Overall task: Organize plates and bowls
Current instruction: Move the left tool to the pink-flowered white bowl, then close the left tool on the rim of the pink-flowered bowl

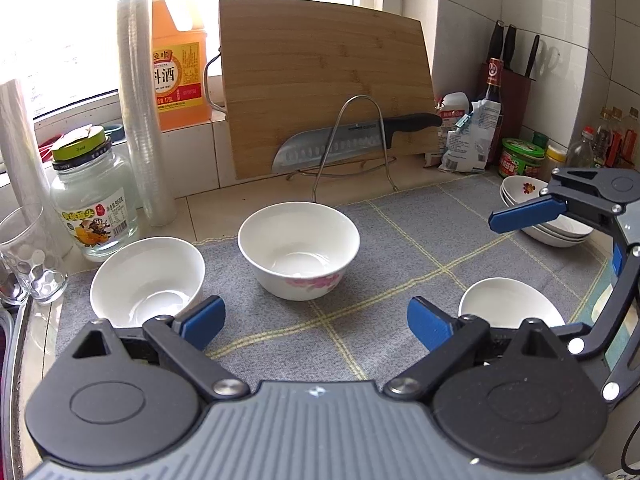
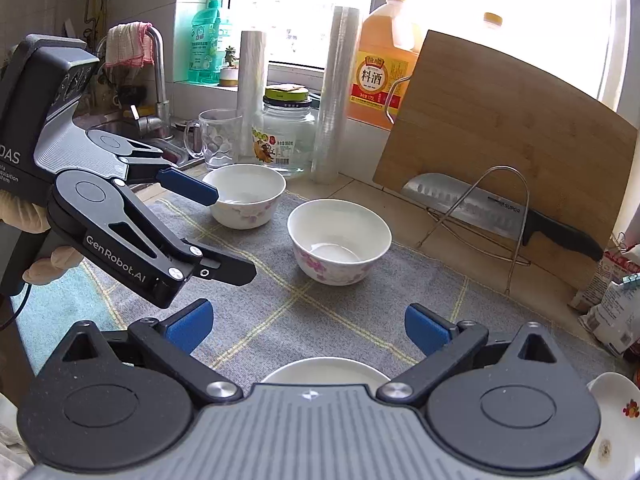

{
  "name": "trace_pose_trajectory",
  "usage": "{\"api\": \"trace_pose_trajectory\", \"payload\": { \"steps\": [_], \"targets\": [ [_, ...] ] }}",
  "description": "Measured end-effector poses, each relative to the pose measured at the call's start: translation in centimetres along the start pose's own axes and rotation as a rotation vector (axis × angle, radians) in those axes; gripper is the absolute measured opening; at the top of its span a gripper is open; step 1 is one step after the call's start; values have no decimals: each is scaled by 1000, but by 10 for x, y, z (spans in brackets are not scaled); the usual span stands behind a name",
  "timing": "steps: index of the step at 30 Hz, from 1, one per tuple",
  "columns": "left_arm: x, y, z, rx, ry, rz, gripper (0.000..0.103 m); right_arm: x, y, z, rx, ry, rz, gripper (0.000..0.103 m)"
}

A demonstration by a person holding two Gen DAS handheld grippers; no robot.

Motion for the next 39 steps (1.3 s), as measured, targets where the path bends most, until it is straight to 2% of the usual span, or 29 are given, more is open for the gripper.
{"api": "trace_pose_trajectory", "payload": {
  "steps": [5, 10, 17, 33, 38, 39],
  "targets": [
    [-9, -1, 18, -13, 15, -1, 97, -17, -7, 1, -24, 19, 4, 103],
    [-23, -8, 34, -46, 11, 17, 97, -31, -19, -3, 6, 57, 10, 103],
    [-41, -25, 45, -54, -7, 23, 97, -38, -39, -14, 29, 84, 54, 103],
    [-74, -81, 47, 28, -51, 85, 96, -50, -81, -34, -39, 93, 134, 103],
    [-78, -98, 49, 39, -54, 118, 91, -51, -95, -40, -55, 109, 160, 103],
    [-78, -101, 49, 44, -54, 127, 86, -51, -98, -41, -61, 111, 164, 103]
  ]
}}
Point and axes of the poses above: each gripper's, at about its wrist camera, not at the fingertips, and y roughly against the way its jaws point, z to its left, x to its underside, the point moved 8 cm from there along -y, roughly the way its jaws point, and after that the axes turned 13 degrees about z, right-handed, at the moved point
